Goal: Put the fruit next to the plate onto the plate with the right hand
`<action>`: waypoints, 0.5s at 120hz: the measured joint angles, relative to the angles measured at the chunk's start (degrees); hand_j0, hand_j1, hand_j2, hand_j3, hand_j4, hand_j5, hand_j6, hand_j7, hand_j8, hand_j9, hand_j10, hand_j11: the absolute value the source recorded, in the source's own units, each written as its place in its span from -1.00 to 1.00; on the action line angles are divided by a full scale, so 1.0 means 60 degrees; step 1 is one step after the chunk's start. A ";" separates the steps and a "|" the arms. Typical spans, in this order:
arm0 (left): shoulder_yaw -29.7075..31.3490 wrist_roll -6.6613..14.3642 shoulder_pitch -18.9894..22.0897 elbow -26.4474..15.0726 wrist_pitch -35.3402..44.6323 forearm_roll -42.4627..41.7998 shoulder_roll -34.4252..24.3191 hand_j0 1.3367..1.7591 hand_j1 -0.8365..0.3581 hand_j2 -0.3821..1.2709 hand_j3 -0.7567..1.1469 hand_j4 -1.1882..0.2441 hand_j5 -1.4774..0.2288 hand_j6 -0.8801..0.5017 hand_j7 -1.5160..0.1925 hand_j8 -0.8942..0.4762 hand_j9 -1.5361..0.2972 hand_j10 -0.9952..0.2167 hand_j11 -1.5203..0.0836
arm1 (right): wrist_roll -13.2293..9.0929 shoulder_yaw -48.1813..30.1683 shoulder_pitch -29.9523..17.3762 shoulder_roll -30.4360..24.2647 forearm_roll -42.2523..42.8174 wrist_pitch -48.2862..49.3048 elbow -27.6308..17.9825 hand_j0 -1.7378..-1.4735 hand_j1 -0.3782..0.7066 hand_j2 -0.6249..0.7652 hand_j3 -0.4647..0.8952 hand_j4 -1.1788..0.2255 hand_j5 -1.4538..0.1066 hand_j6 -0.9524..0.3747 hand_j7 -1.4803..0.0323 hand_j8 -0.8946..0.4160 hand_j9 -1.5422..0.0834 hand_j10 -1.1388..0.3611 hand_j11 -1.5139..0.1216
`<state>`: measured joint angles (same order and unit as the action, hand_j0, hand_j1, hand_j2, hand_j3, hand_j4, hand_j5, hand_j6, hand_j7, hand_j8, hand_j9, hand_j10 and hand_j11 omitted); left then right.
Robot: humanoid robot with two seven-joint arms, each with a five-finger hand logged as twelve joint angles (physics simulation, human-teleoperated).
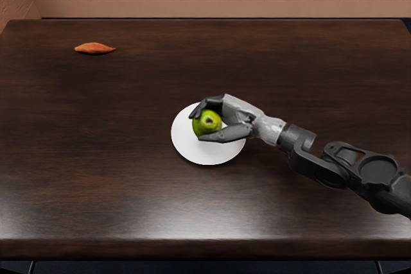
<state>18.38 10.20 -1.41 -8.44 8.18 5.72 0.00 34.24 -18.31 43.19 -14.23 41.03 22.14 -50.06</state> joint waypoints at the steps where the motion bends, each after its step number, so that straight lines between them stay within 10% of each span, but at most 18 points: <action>1: 0.0000 0.0000 0.0000 0.0000 0.0000 0.0000 0.0000 0.52 0.98 -0.54 -0.20 0.66 0.73 0.27 0.77 0.30 0.68 0.64 0.90 | 0.0000 0.0000 0.0000 0.0009 0.0002 0.0000 0.0009 -0.30 0.14 -0.27 -0.32 -0.29 -0.35 -0.18 -0.25 0.07 -0.27 0.14 -0.36; 60: -0.0001 0.0000 -0.0009 0.0000 0.0000 0.0000 0.0000 0.52 0.98 -0.54 -0.20 0.66 0.73 0.27 0.77 0.30 0.68 0.64 0.90 | -0.0020 -0.0029 0.0076 0.0143 0.0009 -0.0024 0.0117 -0.36 0.07 -0.23 -0.32 -0.10 -0.08 -0.31 0.00 -0.10 -0.02 0.03 -0.11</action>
<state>18.37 10.19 -1.47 -8.44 8.18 5.72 0.00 34.12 -18.48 43.65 -13.37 41.09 22.00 -49.36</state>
